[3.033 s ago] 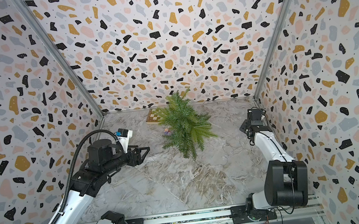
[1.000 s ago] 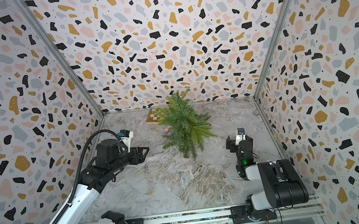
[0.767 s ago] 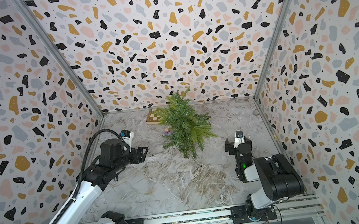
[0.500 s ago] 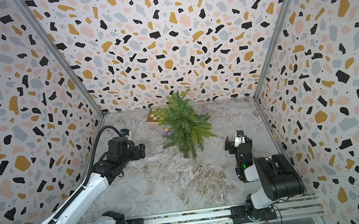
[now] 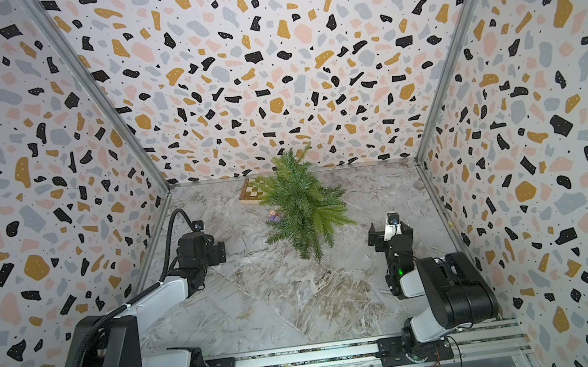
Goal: Remove string lights from the small christmas tree
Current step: Reset both arms
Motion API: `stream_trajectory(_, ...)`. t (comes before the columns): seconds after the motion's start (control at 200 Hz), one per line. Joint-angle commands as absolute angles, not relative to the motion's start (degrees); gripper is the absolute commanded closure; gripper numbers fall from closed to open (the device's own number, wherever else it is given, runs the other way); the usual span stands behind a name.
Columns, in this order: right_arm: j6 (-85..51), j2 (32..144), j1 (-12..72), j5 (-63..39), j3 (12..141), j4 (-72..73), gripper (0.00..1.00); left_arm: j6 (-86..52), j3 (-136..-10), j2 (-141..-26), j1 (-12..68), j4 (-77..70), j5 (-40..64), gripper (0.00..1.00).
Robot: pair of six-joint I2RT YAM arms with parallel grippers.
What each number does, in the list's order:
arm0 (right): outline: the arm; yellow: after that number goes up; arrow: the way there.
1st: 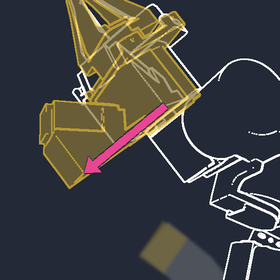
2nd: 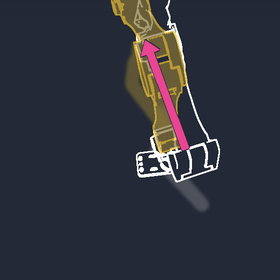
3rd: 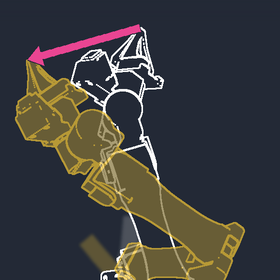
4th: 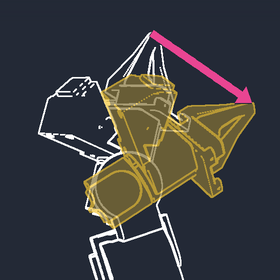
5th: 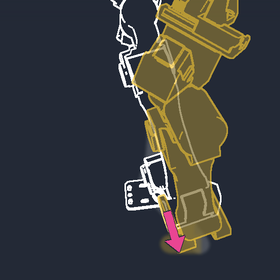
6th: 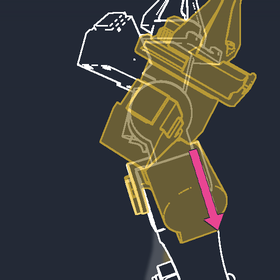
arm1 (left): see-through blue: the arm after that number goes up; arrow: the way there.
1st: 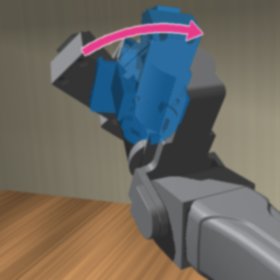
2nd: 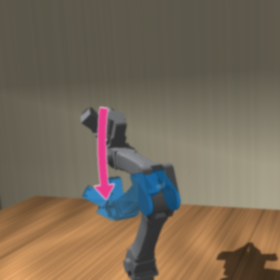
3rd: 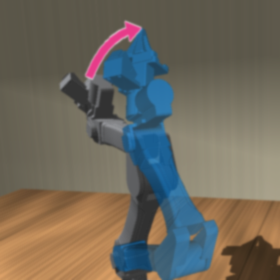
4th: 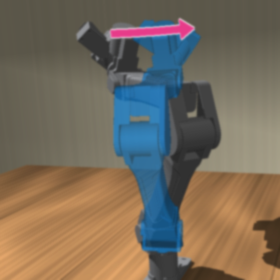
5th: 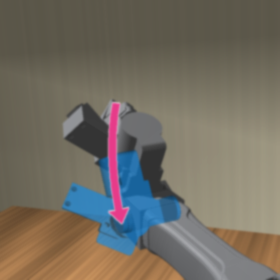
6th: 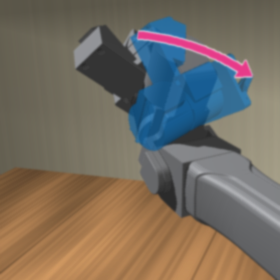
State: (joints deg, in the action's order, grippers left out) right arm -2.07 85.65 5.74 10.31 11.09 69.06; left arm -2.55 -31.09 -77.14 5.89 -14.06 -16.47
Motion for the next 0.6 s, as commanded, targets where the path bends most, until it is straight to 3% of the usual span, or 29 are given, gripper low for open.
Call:
stream_trajectory(0.0,-1.84,84.59,5.63,10.94,11.6,70.42,0.01,-1.16,-27.77,-80.76,4.66,-30.42,-12.05,0.01)
stream_trajectory(0.23,-1.83,84.59,5.63,10.95,11.6,70.4,0.01,-0.22,-25.22,-79.41,5.01,-33.32,-10.86,0.08)
stream_trajectory(0.376,-1.8,84.69,5.65,10.93,11.61,70.4,0.01,-0.08,-15.02,-82.9,4.35,-57.18,-10.16,0.07)
stream_trajectory(0.451,-1.85,84.64,5.63,10.9,11.63,70.4,0.01,-2.07,-19.57,-79.17,4.31,-42.1,-11.39,0.03)
stream_trajectory(0.536,-1.79,84.63,5.63,10.92,11.6,70.44,0.01,-1.9,-18.14,-81.74,3.96,-48.81,-11.42,0.01)
stream_trajectory(0.596,-1.8,84.64,5.65,10.91,11.6,70.49,0.01,-1.99,-19.12,-80.28,3.96,-44.84,-11.22,0.01)
